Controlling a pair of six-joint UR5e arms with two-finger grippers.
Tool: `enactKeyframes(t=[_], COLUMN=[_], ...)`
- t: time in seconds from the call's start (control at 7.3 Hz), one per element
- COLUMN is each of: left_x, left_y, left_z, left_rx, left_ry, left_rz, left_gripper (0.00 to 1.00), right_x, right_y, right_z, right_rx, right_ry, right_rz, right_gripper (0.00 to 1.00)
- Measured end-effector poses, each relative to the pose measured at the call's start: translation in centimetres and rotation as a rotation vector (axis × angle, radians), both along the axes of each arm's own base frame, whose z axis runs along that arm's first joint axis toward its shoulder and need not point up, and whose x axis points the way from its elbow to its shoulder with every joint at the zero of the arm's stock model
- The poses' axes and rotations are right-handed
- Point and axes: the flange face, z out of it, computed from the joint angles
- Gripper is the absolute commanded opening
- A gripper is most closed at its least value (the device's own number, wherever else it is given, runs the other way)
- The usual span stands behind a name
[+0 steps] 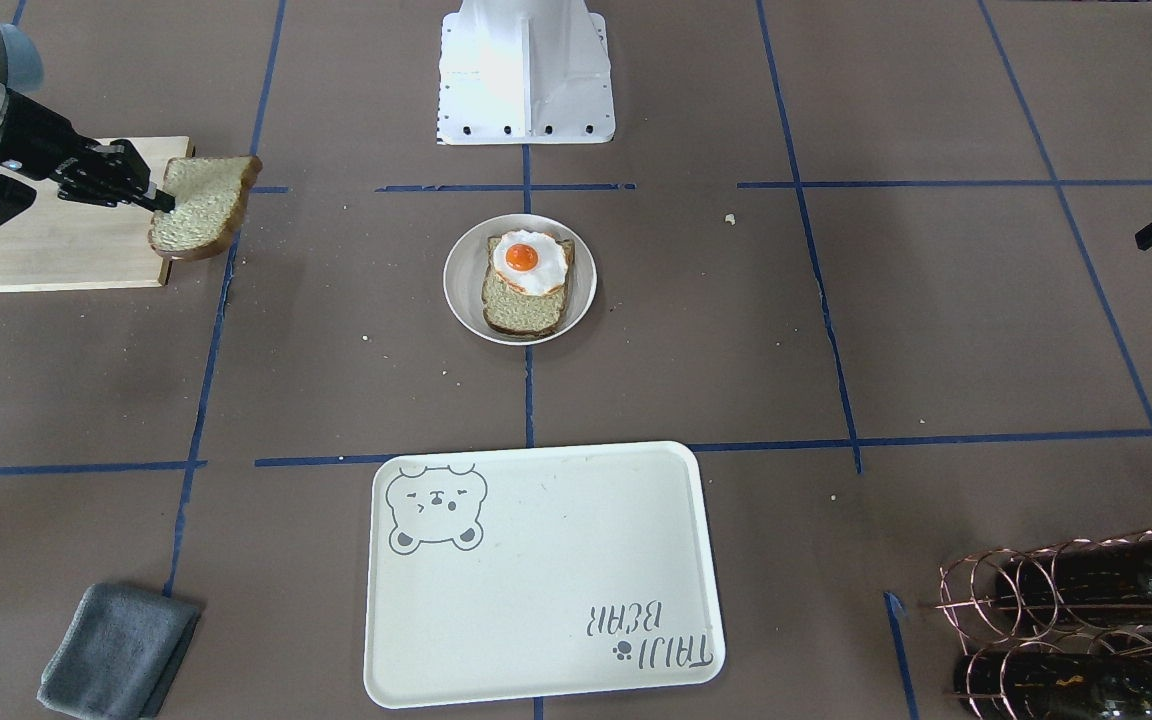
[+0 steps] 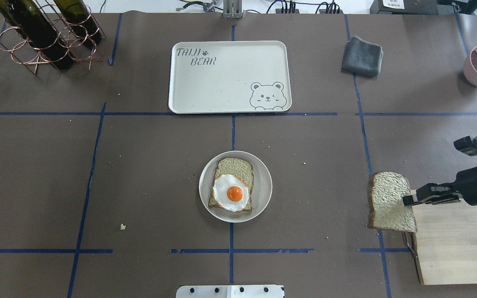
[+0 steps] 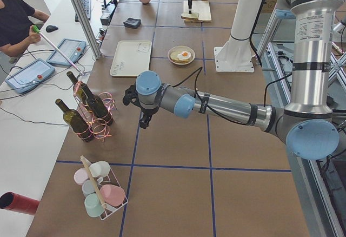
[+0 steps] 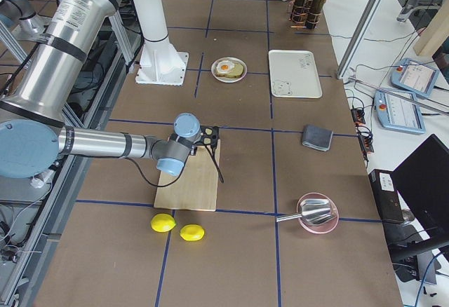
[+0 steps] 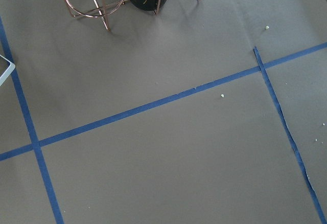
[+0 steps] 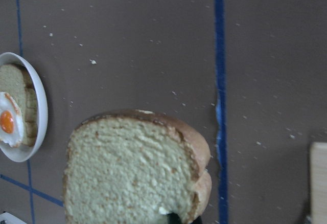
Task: Make sandwich and place on tray
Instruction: 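Lift the bread slice and carry it over the egg on the plate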
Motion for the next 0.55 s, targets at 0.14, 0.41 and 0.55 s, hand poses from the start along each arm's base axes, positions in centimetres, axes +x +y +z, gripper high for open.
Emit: enactKeyframes(t=[0.14,0.41,0.55], left_x=[0.0,0.0,0.0], left_y=[0.0,0.0,0.0], left_z=[0.0,0.0,0.0], left_rx=[0.001,0.009,0.012], left_ry=[0.0,0.001,0.002], left_rz=[0.0,0.001,0.0], left_gripper=[1.0,1.0,1.0], right_x=[-3.0,-9.5,-12.4], right_y=[-2.4,-6.4,-7.5], right_z=[-3.5,-11.0,-14.6], right_rx=[-0.004,-0.033,-0.045], right_ry=[-0.011,0.012,0.028], right_rz=[-0.013,-0.047,-0.06], right_gripper=[0.0,0.0,0.0])
